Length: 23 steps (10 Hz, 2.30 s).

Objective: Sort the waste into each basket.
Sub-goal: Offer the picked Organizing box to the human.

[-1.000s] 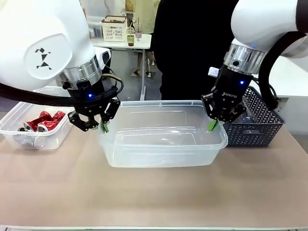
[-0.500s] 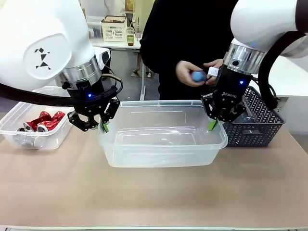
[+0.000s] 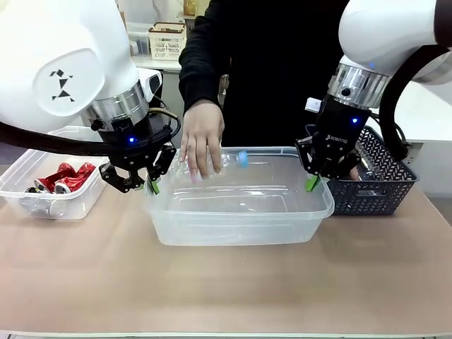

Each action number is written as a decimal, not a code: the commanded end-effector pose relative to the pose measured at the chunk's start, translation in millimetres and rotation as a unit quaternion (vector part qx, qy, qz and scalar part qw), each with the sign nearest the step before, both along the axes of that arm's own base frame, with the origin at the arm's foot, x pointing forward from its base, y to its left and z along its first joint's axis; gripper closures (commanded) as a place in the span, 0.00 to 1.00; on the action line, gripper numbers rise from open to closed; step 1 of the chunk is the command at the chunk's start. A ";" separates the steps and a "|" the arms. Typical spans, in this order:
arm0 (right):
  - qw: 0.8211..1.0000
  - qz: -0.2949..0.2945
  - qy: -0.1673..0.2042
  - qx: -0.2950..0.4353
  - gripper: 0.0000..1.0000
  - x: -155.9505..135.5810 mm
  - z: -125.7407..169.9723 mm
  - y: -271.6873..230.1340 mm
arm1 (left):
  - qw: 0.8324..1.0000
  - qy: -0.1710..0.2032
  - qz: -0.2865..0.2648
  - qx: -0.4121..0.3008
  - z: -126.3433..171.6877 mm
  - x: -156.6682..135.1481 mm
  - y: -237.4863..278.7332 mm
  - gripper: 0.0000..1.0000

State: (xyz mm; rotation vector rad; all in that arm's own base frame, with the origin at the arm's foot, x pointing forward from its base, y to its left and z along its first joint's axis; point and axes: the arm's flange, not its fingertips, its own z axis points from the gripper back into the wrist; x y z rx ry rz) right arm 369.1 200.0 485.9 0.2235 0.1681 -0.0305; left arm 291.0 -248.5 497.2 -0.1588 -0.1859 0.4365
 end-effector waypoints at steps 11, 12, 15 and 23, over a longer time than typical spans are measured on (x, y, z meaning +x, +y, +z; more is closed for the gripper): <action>1.000 -0.007 0.000 0.002 1.00 -1.5 1.4 -3.4 | 1.000 0.001 0.019 -0.007 3.4 4.7 1.8 1.00; 1.000 -0.007 0.000 0.002 1.00 -1.5 1.4 -3.4 | 1.000 0.001 0.019 -0.007 3.4 4.7 1.8 1.00; 1.000 -0.007 0.000 0.002 1.00 -1.5 1.4 -3.4 | 1.000 0.001 0.019 -0.007 3.4 4.7 1.8 1.00; 1.000 -0.007 0.000 0.002 1.00 -1.5 1.4 -3.4 | 1.000 0.001 0.019 -0.007 3.4 4.7 1.8 1.00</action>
